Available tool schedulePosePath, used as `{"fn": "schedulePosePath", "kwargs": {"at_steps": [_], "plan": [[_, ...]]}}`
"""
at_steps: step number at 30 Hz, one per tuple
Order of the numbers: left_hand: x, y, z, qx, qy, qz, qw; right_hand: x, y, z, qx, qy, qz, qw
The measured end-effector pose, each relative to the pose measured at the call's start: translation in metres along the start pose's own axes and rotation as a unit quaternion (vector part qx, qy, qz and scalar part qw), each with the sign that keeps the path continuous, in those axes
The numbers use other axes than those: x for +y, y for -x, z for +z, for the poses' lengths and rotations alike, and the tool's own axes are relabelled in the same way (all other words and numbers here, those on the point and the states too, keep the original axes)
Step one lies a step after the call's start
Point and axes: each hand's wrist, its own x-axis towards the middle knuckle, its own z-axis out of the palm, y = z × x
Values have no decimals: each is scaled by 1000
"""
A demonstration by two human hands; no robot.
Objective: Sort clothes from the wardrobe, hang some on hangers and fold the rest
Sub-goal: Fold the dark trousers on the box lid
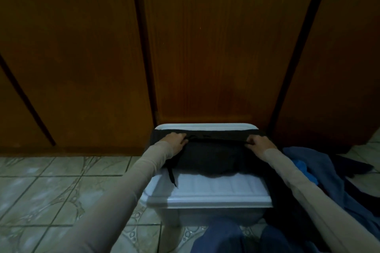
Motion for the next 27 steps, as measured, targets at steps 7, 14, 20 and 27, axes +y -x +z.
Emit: {"fn": "schedulePosePath", "kwargs": {"at_steps": [7, 14, 20, 27], "plan": [[14, -26, -23, 86, -209, -30, 974, -16, -27, -3, 92, 8, 114, 989], [15, -66, -8, 104, -200, -81, 971, -23, -74, 1, 123, 65, 117, 983], [4, -103, 19, 88, -147, -107, 979, -24, -109, 16, 98, 145, 109, 978], [21, -102, 47, 153, -92, -89, 980, -12, -125, 43, 100, 189, 83, 973]]}}
